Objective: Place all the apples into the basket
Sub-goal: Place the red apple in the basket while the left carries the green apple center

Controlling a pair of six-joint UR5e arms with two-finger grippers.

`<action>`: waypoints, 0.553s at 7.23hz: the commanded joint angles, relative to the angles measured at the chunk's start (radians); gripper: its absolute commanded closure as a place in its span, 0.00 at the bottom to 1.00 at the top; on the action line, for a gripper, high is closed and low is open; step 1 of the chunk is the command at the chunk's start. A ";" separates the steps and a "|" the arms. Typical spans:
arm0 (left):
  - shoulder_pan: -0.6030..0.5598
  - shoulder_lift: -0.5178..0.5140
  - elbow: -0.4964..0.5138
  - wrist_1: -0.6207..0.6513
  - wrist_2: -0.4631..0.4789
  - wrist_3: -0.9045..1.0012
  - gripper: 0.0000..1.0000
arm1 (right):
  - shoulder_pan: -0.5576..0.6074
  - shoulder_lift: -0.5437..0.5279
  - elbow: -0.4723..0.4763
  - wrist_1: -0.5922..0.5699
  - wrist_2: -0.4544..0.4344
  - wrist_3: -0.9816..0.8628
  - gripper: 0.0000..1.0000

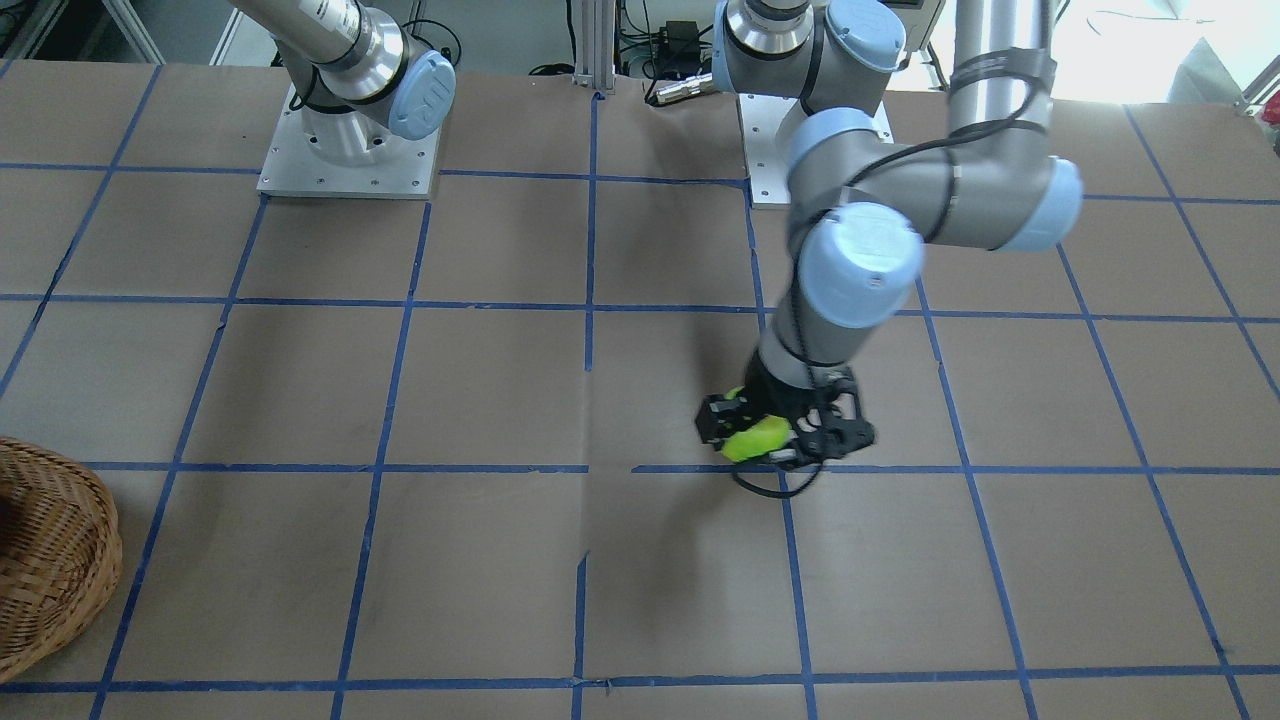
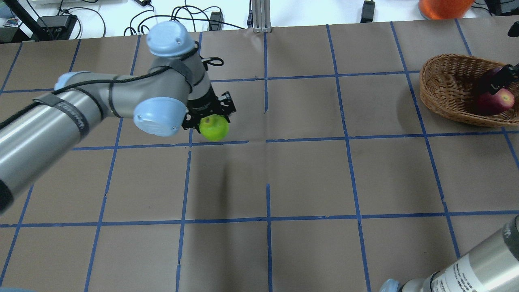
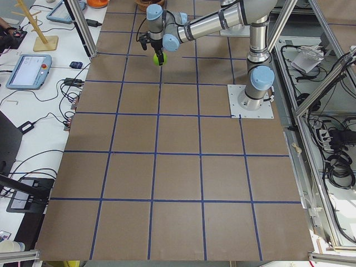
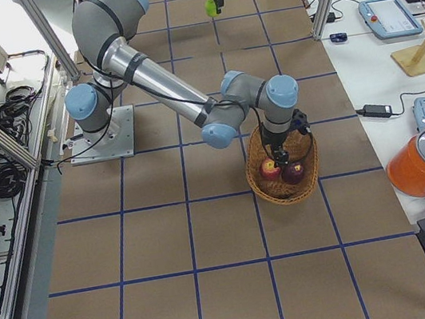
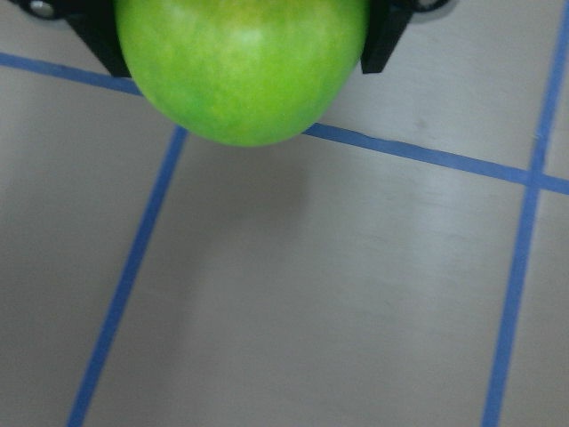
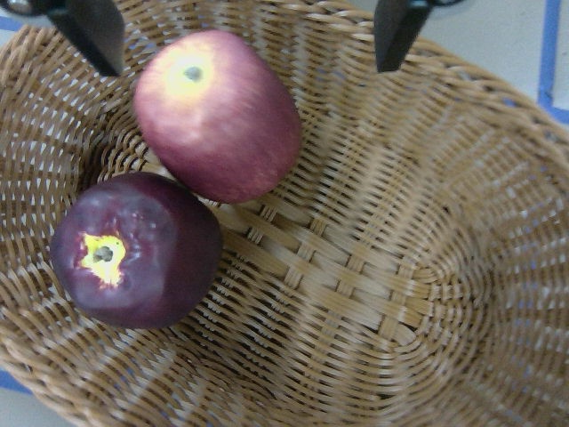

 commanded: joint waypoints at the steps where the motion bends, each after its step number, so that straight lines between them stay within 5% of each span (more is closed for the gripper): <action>1: -0.130 -0.089 -0.043 0.192 -0.003 -0.150 0.83 | 0.079 -0.064 -0.006 0.053 -0.001 0.028 0.00; 2: -0.149 -0.131 -0.034 0.259 -0.011 -0.179 0.83 | 0.123 -0.091 -0.004 0.073 -0.002 0.058 0.00; 3: -0.161 -0.169 -0.033 0.271 -0.008 -0.181 0.57 | 0.157 -0.099 -0.006 0.090 -0.001 0.080 0.00; 4: -0.166 -0.169 -0.026 0.271 -0.008 -0.184 0.01 | 0.185 -0.104 -0.004 0.105 0.007 0.124 0.00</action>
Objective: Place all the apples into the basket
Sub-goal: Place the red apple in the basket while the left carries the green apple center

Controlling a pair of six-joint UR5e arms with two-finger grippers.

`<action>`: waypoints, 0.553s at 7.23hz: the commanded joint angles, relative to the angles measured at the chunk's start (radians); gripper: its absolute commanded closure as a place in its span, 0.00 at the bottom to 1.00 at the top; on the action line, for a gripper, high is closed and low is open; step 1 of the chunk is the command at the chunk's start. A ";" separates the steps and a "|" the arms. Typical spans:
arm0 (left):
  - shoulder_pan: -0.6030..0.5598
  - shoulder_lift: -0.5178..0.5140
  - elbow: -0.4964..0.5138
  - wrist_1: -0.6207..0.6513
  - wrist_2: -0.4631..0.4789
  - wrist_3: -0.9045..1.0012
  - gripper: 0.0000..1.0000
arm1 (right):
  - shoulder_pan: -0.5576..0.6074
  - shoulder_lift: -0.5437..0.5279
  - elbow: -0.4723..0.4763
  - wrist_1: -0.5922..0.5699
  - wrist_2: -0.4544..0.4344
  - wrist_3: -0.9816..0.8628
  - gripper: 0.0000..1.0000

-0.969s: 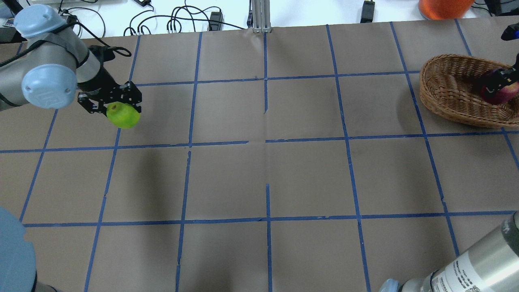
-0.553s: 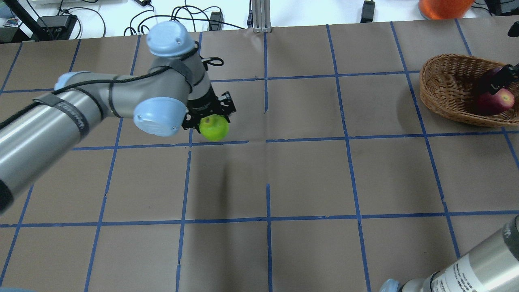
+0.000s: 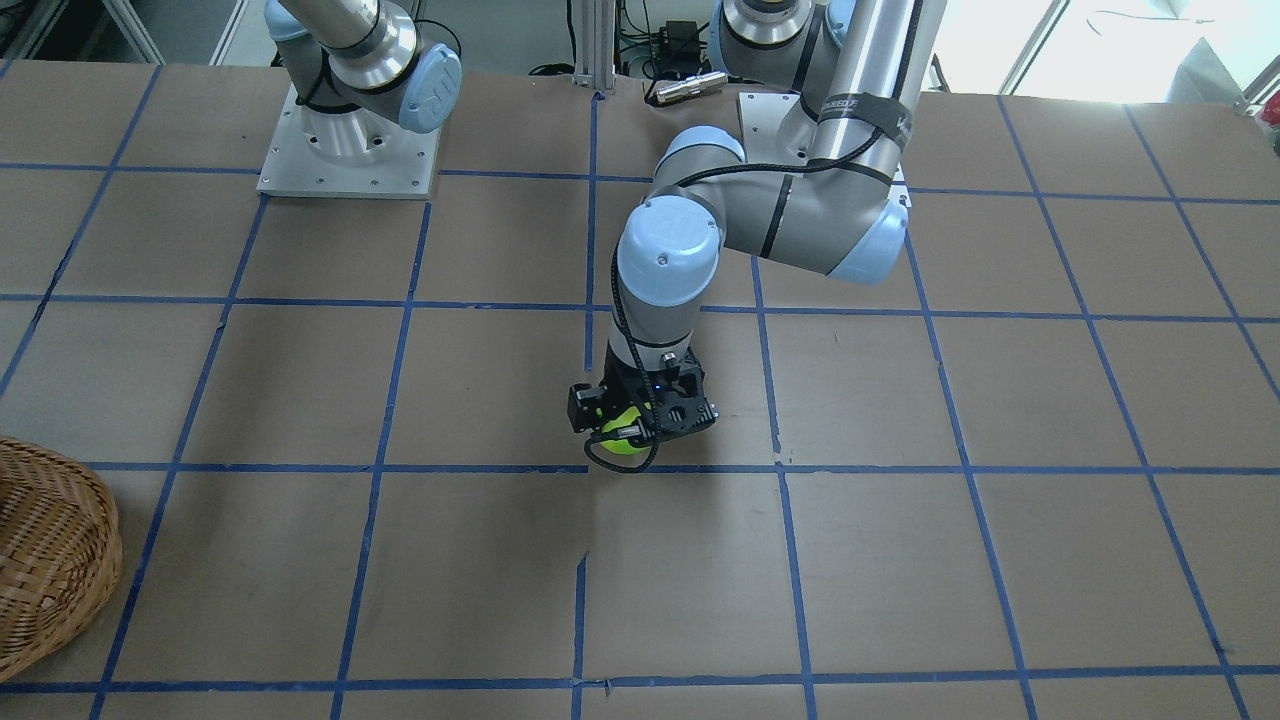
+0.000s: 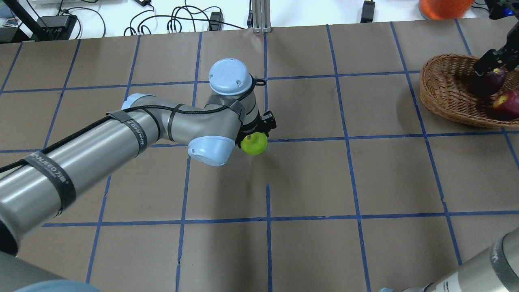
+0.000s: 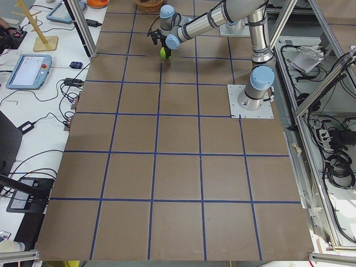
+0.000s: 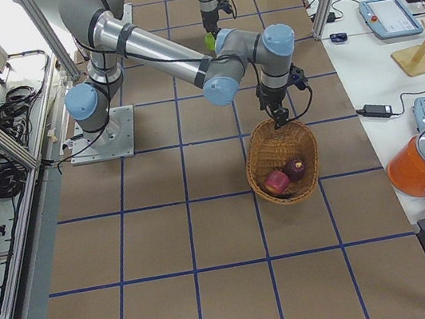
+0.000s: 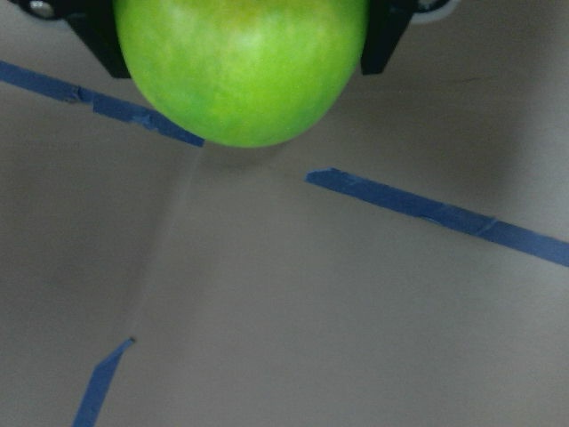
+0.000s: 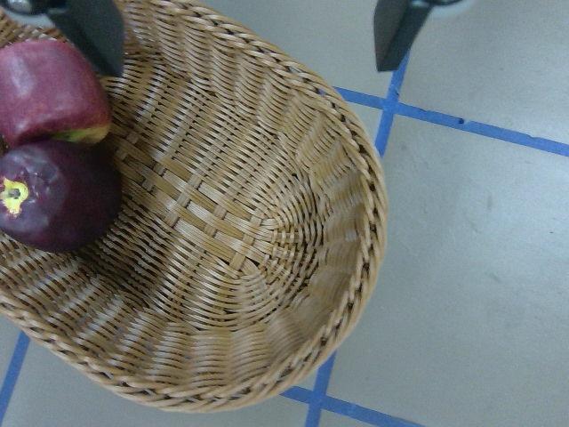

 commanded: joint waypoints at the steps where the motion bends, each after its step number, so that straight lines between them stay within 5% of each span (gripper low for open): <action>1: -0.008 0.024 0.015 0.000 -0.002 0.008 0.00 | 0.060 -0.019 0.010 0.047 0.013 0.062 0.00; 2: 0.003 0.069 0.035 -0.056 0.001 0.019 0.00 | 0.068 -0.025 0.014 0.053 0.022 0.106 0.00; 4: 0.111 0.228 0.229 -0.612 0.020 0.242 0.00 | 0.146 -0.037 0.022 0.099 0.088 0.212 0.00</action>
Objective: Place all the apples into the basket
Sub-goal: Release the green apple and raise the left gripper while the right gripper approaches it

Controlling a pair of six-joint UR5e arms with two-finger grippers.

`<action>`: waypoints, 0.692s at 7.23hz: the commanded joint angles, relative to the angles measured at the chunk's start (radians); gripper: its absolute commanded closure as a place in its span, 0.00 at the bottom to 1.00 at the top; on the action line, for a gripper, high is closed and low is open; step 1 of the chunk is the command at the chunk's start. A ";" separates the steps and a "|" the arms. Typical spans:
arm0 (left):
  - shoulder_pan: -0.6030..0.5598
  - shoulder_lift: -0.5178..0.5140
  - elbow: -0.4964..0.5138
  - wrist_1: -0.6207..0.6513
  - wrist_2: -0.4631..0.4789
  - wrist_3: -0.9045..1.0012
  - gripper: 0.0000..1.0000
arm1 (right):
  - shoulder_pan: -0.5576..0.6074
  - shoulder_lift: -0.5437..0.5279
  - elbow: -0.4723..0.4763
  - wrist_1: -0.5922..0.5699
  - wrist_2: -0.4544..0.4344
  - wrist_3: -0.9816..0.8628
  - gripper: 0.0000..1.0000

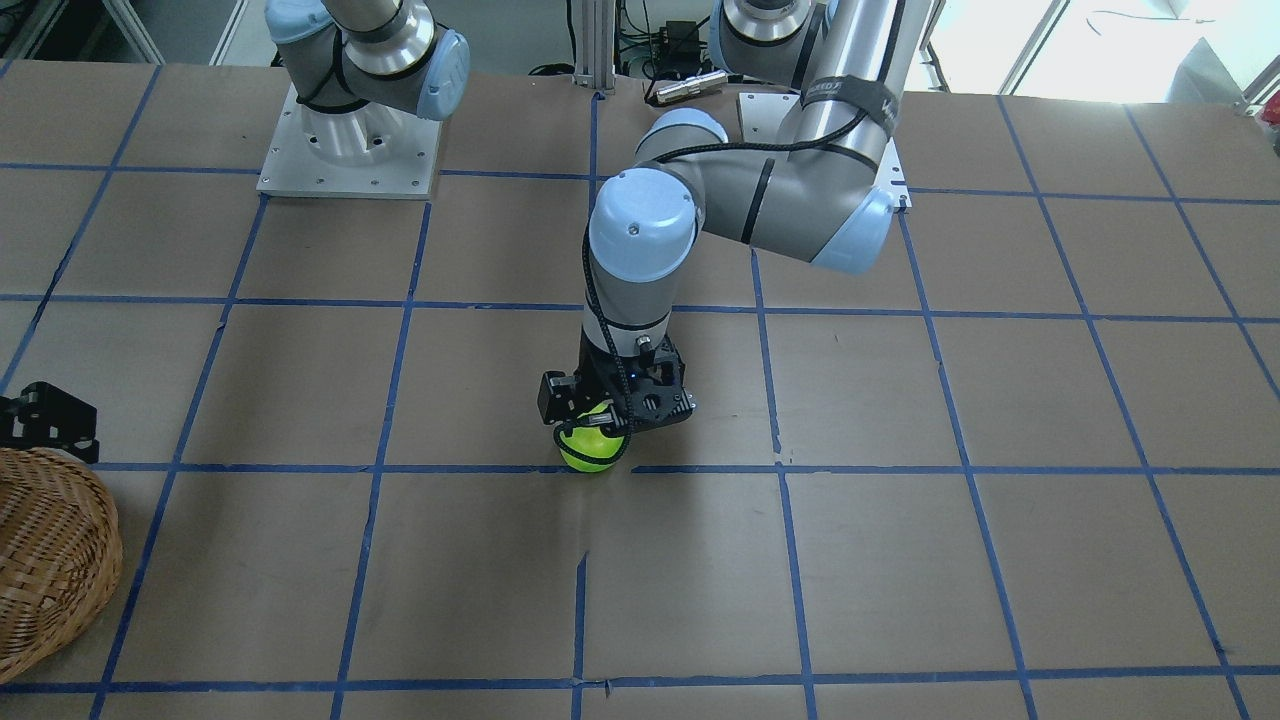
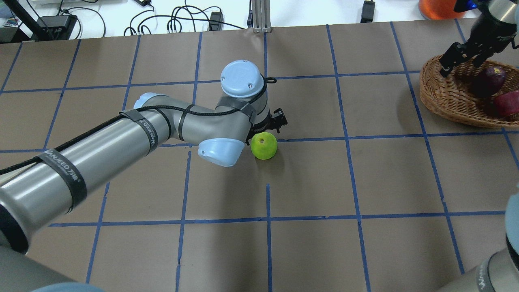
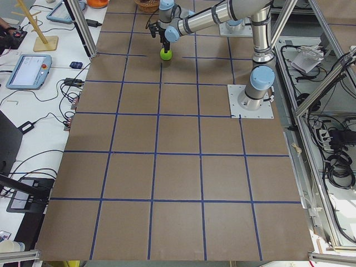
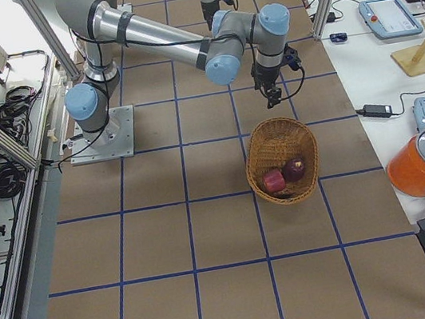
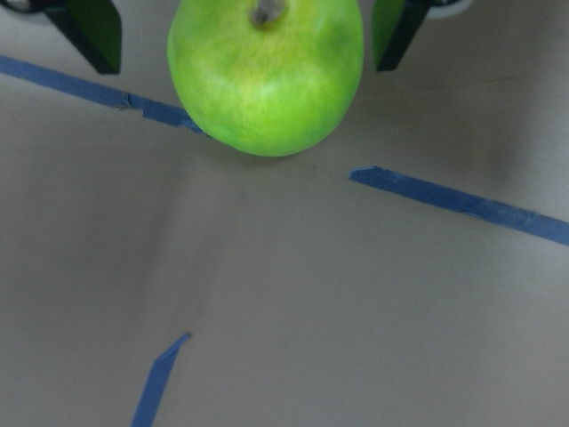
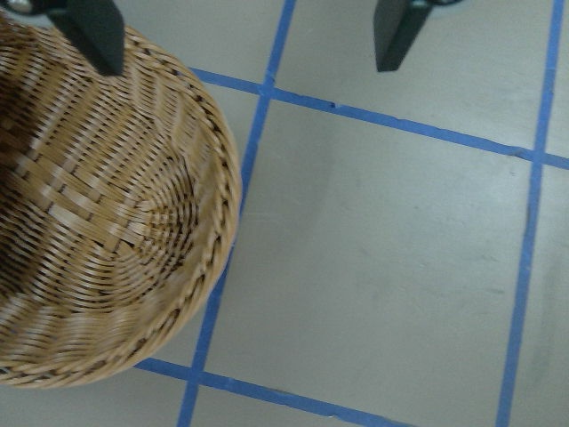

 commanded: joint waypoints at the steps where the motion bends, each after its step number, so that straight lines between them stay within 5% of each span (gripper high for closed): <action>1: 0.112 0.158 0.231 -0.569 0.028 0.201 0.00 | 0.144 -0.039 0.047 0.028 0.031 0.185 0.00; 3: 0.193 0.283 0.245 -0.775 0.051 0.438 0.00 | 0.380 -0.054 0.115 -0.054 0.021 0.512 0.00; 4: 0.264 0.344 0.194 -0.784 0.051 0.556 0.03 | 0.498 -0.038 0.147 -0.124 0.020 0.673 0.00; 5: 0.298 0.377 0.151 -0.635 0.051 0.567 0.03 | 0.606 0.016 0.155 -0.272 0.025 0.857 0.00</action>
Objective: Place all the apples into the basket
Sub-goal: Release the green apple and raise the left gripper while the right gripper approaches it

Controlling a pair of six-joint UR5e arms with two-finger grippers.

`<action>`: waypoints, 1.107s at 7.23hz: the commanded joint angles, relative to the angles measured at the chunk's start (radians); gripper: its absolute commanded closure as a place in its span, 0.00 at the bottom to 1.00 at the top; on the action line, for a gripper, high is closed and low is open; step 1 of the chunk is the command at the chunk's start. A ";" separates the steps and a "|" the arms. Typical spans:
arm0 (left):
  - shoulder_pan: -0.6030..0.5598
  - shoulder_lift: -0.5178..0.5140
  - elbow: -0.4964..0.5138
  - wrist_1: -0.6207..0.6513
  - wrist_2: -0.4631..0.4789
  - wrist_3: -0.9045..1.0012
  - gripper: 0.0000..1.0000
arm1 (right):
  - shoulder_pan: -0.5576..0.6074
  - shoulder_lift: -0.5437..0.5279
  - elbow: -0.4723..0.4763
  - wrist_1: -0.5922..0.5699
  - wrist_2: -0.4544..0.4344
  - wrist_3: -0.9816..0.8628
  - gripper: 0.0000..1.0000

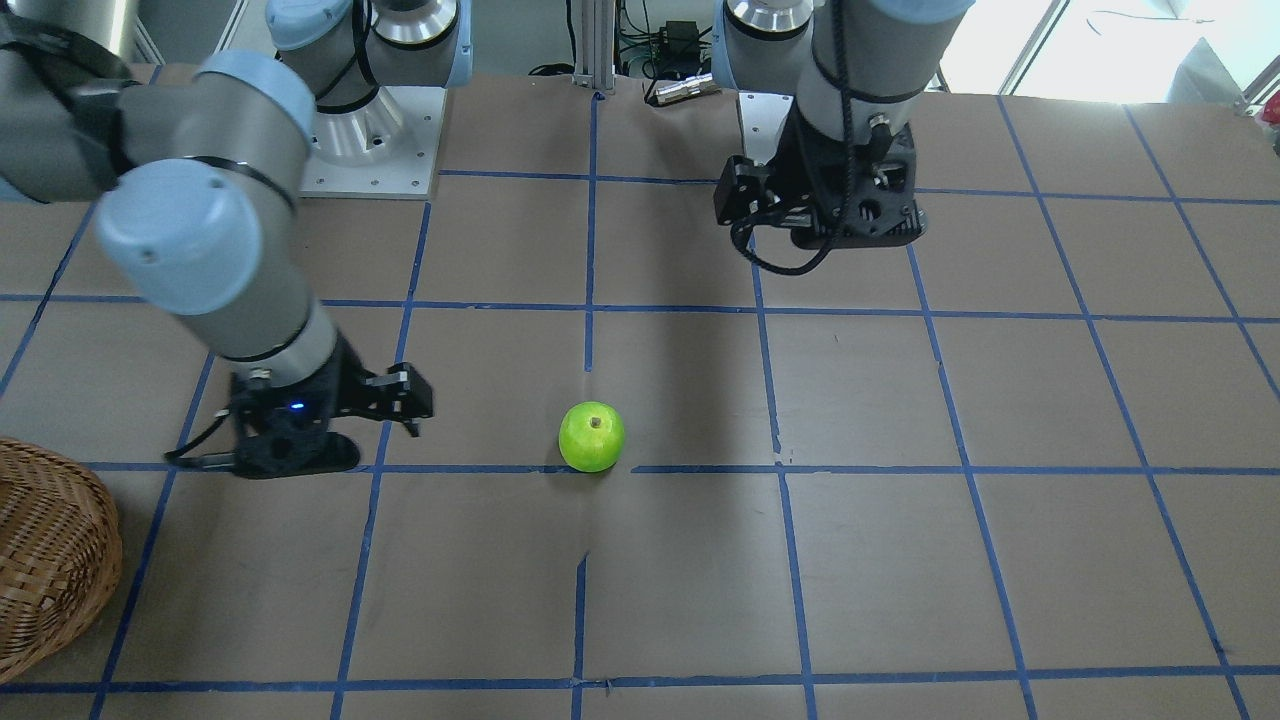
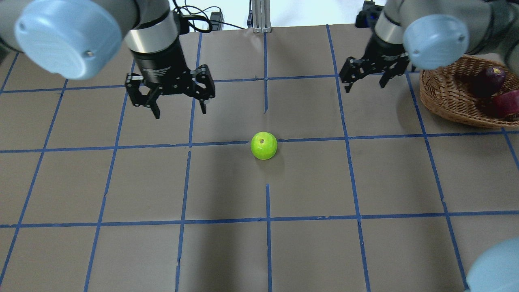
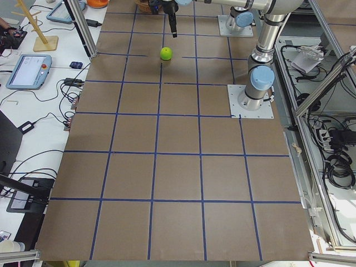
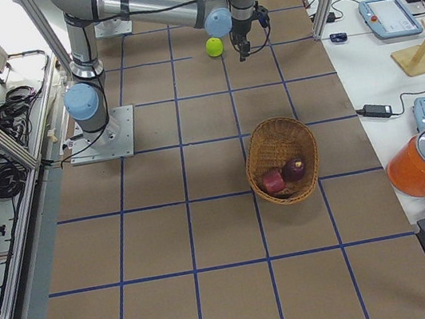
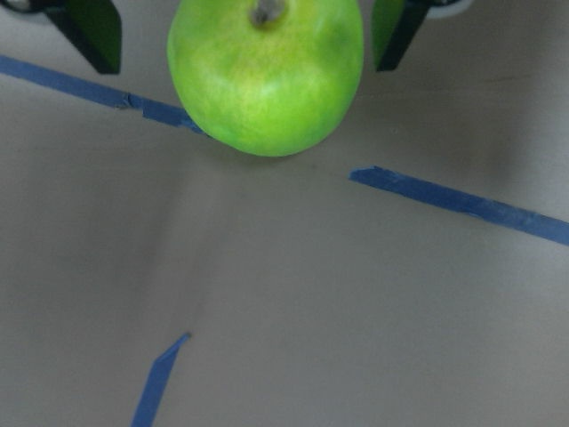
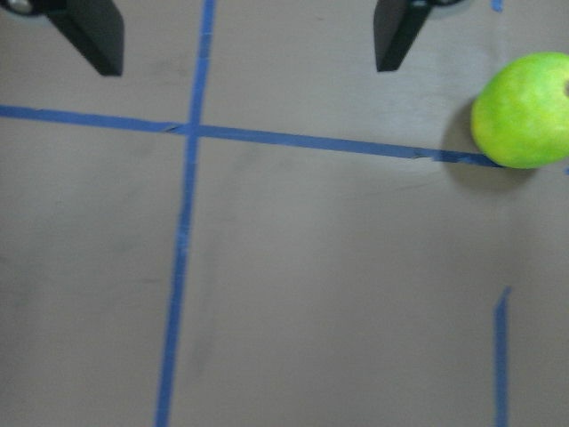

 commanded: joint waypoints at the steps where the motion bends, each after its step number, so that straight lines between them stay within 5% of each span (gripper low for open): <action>1: 0.058 0.063 -0.109 0.224 0.003 0.070 0.03 | 0.226 0.095 0.033 -0.210 -0.008 0.293 0.00; 3: 0.070 0.117 -0.189 0.294 0.006 0.082 0.00 | 0.265 0.158 0.033 -0.270 -0.002 0.376 0.00; 8: 0.085 0.106 -0.129 0.163 0.002 0.079 0.00 | 0.288 0.227 0.091 -0.278 0.001 0.386 0.00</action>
